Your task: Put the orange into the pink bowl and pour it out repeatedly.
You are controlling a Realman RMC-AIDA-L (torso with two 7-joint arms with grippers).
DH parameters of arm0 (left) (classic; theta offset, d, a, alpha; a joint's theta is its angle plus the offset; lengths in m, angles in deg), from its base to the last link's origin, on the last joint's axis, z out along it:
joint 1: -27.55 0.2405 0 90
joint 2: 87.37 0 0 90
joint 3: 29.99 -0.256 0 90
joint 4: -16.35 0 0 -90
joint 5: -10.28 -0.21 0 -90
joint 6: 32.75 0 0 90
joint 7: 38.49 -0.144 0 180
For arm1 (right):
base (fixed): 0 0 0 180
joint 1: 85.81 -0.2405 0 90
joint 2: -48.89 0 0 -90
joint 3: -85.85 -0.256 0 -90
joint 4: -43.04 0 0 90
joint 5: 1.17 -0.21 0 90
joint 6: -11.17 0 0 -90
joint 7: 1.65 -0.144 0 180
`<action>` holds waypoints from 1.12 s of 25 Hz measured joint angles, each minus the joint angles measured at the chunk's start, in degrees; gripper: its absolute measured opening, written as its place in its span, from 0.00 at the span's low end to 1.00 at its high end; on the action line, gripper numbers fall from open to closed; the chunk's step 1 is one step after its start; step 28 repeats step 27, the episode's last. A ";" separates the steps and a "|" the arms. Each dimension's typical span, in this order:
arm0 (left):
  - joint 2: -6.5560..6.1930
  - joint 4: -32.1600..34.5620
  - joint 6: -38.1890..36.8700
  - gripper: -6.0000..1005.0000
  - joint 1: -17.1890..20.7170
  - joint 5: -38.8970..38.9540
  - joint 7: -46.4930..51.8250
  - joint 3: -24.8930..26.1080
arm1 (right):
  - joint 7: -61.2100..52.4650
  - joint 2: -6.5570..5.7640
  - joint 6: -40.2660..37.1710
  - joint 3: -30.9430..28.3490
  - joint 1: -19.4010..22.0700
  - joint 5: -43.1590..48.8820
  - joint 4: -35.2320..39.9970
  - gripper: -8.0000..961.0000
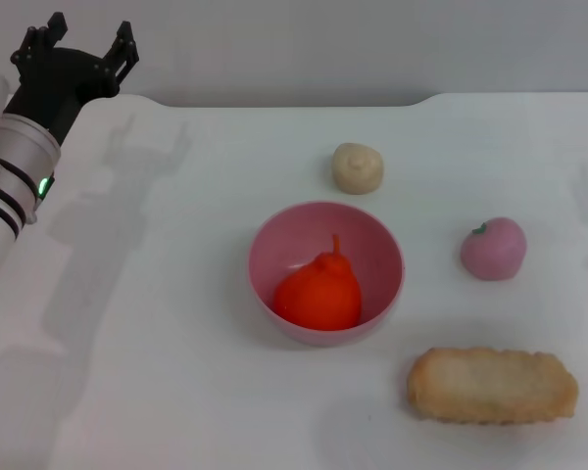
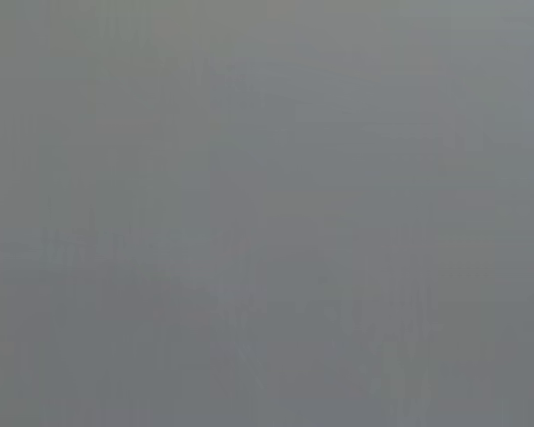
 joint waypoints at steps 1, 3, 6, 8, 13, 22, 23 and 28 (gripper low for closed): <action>0.00 -0.04 0.02 0.81 -0.07 0.02 -0.06 0.00 | 0.00 0.00 0.20 -0.02 -0.10 0.00 -0.05 0.77; 0.03 -0.69 -0.37 0.81 -0.30 0.19 0.05 0.10 | -0.07 -0.04 0.71 -0.28 -0.29 -0.02 -0.12 0.77; 0.13 -2.17 -1.20 0.81 -0.91 0.38 0.41 0.23 | -0.94 -0.14 1.19 -0.64 -0.66 -0.04 -0.54 0.77; 0.17 -2.73 -1.37 0.81 -1.19 0.45 0.49 0.36 | -2.27 -0.23 1.43 -0.98 -1.15 -0.08 -1.20 0.77; 0.21 -3.51 -1.15 0.81 -1.43 0.63 2.02 0.93 | -4.03 -0.44 1.92 -1.39 -3.01 -0.12 -3.81 0.77; -0.06 -4.37 1.79 0.81 -1.91 0.24 5.21 1.30 | -4.16 -0.46 4.09 -2.31 -4.72 -0.12 -5.69 0.77; -0.07 -4.37 1.86 0.81 -1.86 0.20 5.14 1.30 | -4.16 -0.46 4.49 -2.43 -4.92 -0.10 -5.70 0.77; -0.08 -4.40 1.91 0.81 -1.77 0.12 4.88 1.32 | -4.16 -0.45 5.77 -2.56 -5.81 -0.11 -5.94 0.77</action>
